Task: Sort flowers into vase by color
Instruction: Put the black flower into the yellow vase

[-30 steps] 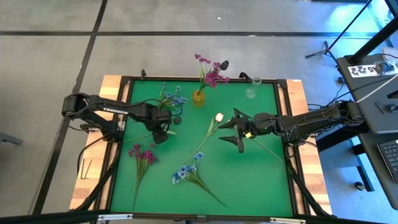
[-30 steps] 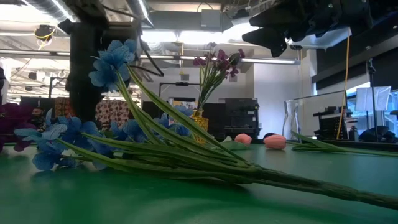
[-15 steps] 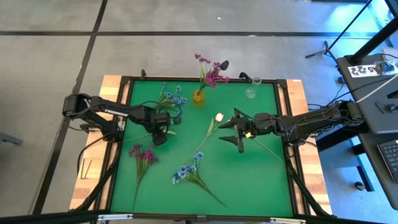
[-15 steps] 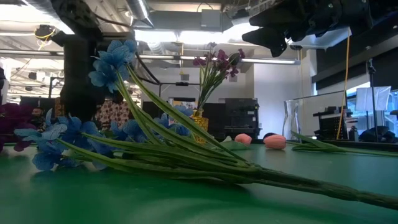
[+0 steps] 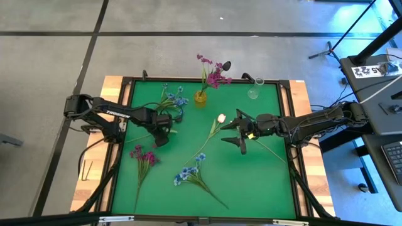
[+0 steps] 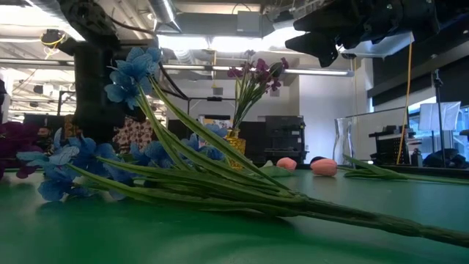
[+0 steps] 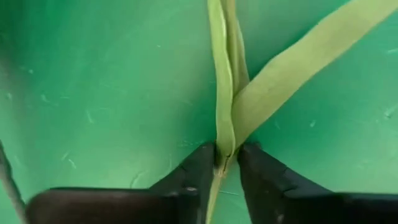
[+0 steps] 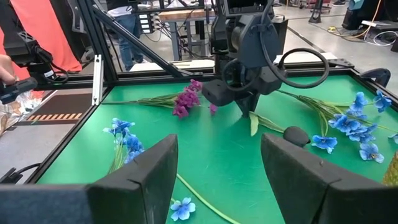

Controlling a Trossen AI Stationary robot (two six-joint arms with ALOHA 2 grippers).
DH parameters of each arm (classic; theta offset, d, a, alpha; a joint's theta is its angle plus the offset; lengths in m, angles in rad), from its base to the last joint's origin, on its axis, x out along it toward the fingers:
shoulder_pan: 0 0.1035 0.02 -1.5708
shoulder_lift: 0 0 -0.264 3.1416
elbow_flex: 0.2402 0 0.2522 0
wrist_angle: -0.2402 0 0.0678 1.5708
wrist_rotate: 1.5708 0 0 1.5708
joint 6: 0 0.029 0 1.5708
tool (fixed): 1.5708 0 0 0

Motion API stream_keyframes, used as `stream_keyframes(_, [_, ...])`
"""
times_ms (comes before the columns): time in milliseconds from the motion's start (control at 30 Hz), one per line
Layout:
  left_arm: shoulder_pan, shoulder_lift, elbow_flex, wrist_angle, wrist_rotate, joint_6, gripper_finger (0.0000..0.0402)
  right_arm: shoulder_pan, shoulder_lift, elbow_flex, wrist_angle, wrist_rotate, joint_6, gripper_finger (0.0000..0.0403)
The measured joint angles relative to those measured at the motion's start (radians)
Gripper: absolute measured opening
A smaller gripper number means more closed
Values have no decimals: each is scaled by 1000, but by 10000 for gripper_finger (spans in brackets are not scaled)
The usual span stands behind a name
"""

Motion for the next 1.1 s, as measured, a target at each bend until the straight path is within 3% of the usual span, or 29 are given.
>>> stream_keyframes(167, [0, 1, 14, -8, -38, 1, 9, 0, 0, 0, 0, 1, 0, 230])
stream_keyframes(333, [2, 1, 59, 2, -121, 24, 6, 0, 0, 0, -1, 1, 0, 230])
stream_keyframes(933, [-51, -26, 340, -22, -157, 140, 2, 0, 0, 0, -3, 2, 0, 230])
stream_keyframes(1100, [-81, -109, 373, 93, -207, 223, 1, 0, 0, 0, -10, 1, 4, 230])
